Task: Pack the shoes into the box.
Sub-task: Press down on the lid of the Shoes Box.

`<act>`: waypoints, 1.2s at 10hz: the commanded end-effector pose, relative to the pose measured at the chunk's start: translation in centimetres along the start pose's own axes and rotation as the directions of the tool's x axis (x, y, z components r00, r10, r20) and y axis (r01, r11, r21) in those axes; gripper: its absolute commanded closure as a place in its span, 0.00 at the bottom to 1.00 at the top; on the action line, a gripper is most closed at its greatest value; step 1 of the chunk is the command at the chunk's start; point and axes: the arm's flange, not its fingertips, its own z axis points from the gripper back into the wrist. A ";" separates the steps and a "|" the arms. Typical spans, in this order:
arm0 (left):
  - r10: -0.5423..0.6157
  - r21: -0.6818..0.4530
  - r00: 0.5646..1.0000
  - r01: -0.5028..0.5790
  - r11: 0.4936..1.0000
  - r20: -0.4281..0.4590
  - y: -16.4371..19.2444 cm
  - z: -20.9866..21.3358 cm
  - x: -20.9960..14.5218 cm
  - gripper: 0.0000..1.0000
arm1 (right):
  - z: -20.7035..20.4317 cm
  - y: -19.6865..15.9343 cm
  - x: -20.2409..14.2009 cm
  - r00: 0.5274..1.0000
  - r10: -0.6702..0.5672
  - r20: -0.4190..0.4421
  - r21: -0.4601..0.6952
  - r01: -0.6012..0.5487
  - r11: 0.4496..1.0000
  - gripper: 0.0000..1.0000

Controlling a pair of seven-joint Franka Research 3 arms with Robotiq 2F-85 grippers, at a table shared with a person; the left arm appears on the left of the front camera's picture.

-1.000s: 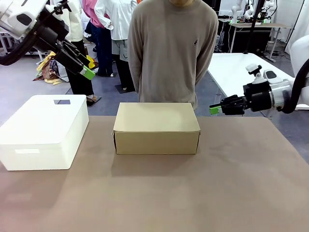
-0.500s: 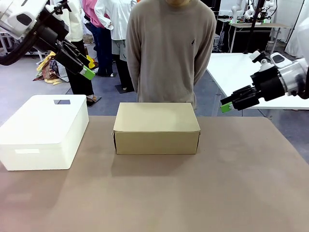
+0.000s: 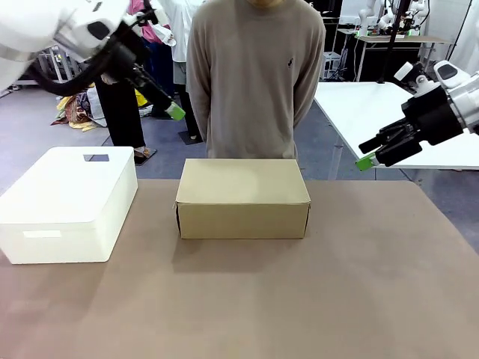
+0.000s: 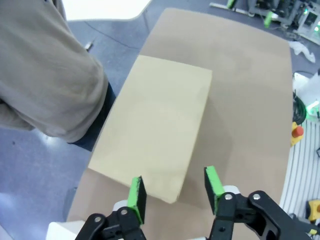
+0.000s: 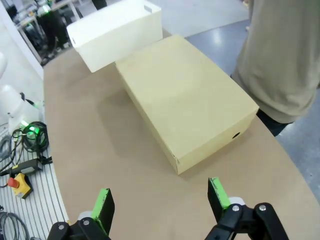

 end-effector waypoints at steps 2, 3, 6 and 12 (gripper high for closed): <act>0.088 0.079 0.990 -0.079 0.994 -0.114 1.7 -1.6 1.9 1.00 | 0.0 2.2 0.2 0.998 0.010 -0.058 -0.086 -0.015 0.996 0.00; 0.104 0.086 0.985 -0.093 0.992 -0.138 2.3 -2.8 2.3 1.00 | 0.1 2.7 0.1 0.997 0.018 -0.074 -0.095 -0.025 0.995 0.00; 0.144 0.094 0.967 -0.127 0.987 -0.210 4.2 -6.2 2.9 1.00 | 0.3 4.0 -0.6 0.993 0.058 -0.099 -0.219 -0.079 0.973 0.00; 0.131 0.079 0.972 -0.118 0.990 -0.194 4.0 -7.1 2.2 1.00 | 0.8 2.9 -0.3 0.994 0.076 -0.076 -0.152 -0.087 0.985 0.00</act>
